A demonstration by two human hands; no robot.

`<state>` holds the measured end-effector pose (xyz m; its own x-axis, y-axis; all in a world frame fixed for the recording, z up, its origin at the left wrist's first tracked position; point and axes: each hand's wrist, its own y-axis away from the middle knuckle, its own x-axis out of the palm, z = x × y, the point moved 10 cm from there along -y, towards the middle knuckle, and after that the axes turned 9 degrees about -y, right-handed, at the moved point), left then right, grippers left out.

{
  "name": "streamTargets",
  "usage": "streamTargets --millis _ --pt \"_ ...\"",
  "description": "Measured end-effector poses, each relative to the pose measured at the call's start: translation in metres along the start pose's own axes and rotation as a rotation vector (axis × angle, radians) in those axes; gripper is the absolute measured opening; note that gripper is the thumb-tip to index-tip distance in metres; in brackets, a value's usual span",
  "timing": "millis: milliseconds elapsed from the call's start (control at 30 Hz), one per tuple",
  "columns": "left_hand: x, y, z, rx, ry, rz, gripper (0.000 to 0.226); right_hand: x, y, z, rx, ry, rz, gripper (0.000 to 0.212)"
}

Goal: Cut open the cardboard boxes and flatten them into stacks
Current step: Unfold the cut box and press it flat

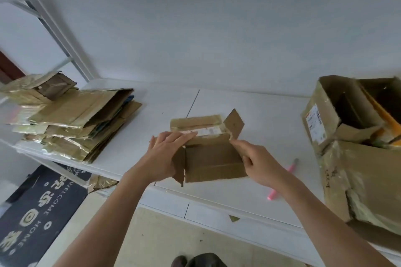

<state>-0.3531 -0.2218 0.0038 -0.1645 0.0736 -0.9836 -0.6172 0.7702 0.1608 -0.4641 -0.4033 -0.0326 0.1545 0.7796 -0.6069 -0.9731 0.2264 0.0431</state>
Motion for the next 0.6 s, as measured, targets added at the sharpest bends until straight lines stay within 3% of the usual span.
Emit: streamTargets --millis 67,167,233,300,433,500,600 --pt "0.009 0.012 0.014 -0.015 -0.018 0.055 0.084 0.025 0.002 -0.008 0.048 0.007 0.153 0.066" --pt "0.047 0.023 0.033 -0.156 0.108 0.265 0.05 0.06 0.009 -0.019 0.141 0.039 0.371 0.07" --pt "0.074 0.027 0.044 -0.307 0.245 0.388 0.031 0.074 0.008 -0.023 0.194 0.058 0.439 0.066" --pt "0.098 0.028 0.049 -0.362 0.222 0.444 0.032 0.084 0.0 -0.023 0.213 0.053 0.439 0.06" --pt "0.117 0.026 0.065 -0.425 0.216 0.169 0.023 0.098 -0.027 -0.011 0.05 0.261 0.294 0.048" --pt "0.122 0.028 0.07 -0.49 0.238 0.1 0.025 0.108 -0.031 -0.018 0.06 0.401 0.263 0.046" --pt "0.12 0.035 0.084 -0.678 0.226 0.041 0.055 0.115 -0.033 -0.025 0.069 0.492 0.213 0.045"
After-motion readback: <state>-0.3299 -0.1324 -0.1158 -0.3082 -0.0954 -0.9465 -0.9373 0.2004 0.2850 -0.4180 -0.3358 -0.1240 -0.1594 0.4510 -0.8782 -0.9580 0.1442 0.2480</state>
